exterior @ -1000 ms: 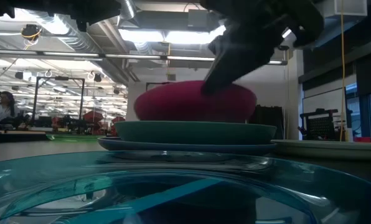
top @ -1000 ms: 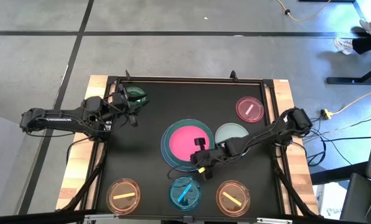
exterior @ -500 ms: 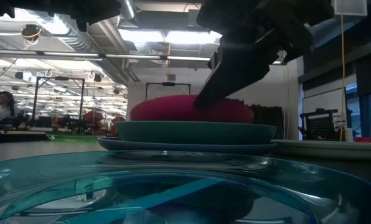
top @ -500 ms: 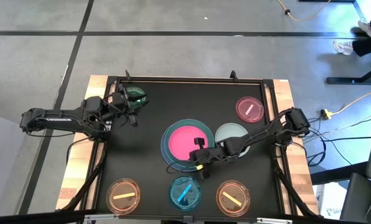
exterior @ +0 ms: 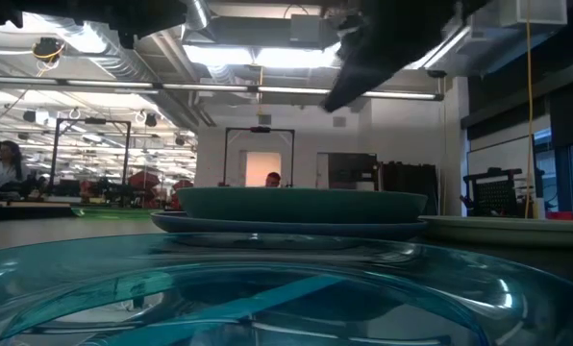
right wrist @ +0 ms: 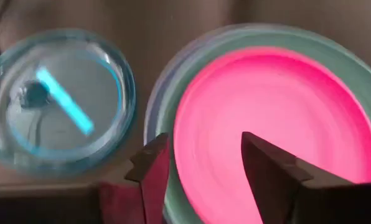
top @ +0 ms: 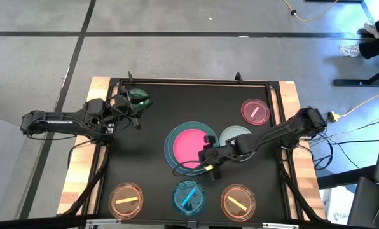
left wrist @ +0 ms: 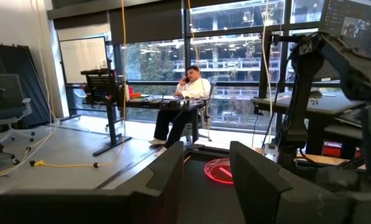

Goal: Stack plastic plates
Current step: Stack the gray plate on top of the pink plate

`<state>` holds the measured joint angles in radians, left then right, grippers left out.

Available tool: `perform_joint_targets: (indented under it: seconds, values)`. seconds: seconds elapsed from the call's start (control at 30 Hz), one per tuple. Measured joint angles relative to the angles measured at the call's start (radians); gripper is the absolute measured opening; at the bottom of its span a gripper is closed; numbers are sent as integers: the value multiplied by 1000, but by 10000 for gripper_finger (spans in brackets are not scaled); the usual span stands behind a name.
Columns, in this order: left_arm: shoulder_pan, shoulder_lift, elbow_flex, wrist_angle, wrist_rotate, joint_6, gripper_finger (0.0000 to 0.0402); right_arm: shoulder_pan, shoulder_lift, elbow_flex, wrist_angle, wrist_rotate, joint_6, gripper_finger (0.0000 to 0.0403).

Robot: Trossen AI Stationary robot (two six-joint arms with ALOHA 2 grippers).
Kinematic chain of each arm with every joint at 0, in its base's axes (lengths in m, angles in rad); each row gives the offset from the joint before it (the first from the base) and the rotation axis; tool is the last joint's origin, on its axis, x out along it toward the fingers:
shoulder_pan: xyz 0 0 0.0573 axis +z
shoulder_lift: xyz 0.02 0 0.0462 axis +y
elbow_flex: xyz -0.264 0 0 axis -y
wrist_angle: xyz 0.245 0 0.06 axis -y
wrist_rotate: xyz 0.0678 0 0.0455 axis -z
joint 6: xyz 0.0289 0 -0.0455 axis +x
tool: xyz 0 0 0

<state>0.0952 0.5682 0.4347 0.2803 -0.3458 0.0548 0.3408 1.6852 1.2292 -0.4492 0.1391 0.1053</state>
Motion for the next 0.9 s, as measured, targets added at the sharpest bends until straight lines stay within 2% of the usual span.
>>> perform_joint_targets:
  seconds: [0.1,0.27,0.43,0.63,0.9]
  values:
    - [0,0,0,-2,0,0,124,0,-67,-12,-103,14,47,188]
    - [0,0,0,-3,0,0,124,0,-158,-108,-227,28,165,184]
    - [0,0,0,-3,0,0,124,0,-227,-265,-272,-61,308,183]
    - [0,0,0,-2,0,0,124,0,-229,-434,-243,-162,434,183]
    - [0,0,0,-2,0,0,124,0,-228,-529,-129,-176,444,171]
